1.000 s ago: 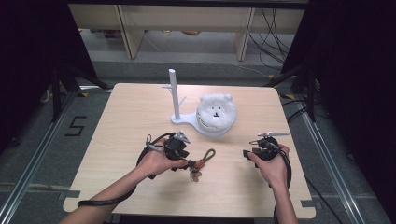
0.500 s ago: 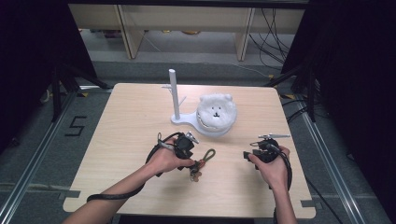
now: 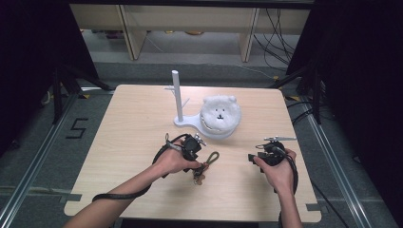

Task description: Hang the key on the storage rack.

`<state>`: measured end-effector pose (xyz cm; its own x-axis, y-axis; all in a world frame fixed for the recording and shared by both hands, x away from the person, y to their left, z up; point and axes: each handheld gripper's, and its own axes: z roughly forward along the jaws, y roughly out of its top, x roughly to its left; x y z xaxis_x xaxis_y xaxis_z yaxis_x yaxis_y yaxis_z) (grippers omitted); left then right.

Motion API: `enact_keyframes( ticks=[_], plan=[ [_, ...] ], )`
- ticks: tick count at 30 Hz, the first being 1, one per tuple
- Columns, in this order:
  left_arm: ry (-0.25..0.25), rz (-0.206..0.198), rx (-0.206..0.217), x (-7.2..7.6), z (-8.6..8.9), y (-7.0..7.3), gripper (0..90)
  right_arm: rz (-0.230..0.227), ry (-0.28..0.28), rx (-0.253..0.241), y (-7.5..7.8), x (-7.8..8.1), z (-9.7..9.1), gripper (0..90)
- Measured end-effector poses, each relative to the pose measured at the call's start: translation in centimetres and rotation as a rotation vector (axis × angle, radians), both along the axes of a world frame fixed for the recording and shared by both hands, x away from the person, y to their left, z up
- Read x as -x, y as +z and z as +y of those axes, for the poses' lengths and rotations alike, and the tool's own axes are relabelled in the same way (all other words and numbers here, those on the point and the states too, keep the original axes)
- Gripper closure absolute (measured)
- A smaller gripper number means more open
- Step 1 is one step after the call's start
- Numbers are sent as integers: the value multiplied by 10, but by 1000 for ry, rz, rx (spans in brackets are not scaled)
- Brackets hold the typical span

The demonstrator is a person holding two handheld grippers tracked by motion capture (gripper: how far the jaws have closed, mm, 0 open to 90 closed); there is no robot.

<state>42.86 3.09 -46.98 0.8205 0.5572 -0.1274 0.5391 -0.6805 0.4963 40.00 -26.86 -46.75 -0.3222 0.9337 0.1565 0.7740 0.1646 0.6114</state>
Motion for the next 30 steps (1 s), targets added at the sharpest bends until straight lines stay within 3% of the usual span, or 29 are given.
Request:
enact_keyframes(
  ticks=[5,6,10,17,18,19,20,21,28,29,30],
  plan=[
    [-12,-1,-27,-2,-3,-1,448,5,-1,-4,-1,0,1,536],
    [-49,-8,-59,-4,-2,-1,448,7,1,-4,-1,0,1,535],
    [-44,-4,-60,-3,-5,-4,448,22,-23,-16,-1,1,4,536],
    [-50,-7,-83,-3,-10,-6,452,6,5,-15,-2,0,1,536],
    [-46,-8,-79,-3,-11,-7,452,21,-21,-33,0,1,4,536],
    [-52,-8,-86,-3,-11,-7,454,12,-1,-66,-2,0,3,536],
    [-61,-17,-94,-3,-12,-8,454,15,-7,-59,-2,1,3,536],
    [-64,-15,-96,-3,-12,-8,453,21,20,-98,-2,0,2,536],
    [-63,5,-103,-1,-15,-12,485,18,11,-103,-2,0,2,535],
    [-65,8,-101,0,-16,-12,503,13,10,-81,-2,1,2,536],
    [-66,8,-101,1,-16,-13,518,22,22,-100,-2,1,1,536]
  ],
)
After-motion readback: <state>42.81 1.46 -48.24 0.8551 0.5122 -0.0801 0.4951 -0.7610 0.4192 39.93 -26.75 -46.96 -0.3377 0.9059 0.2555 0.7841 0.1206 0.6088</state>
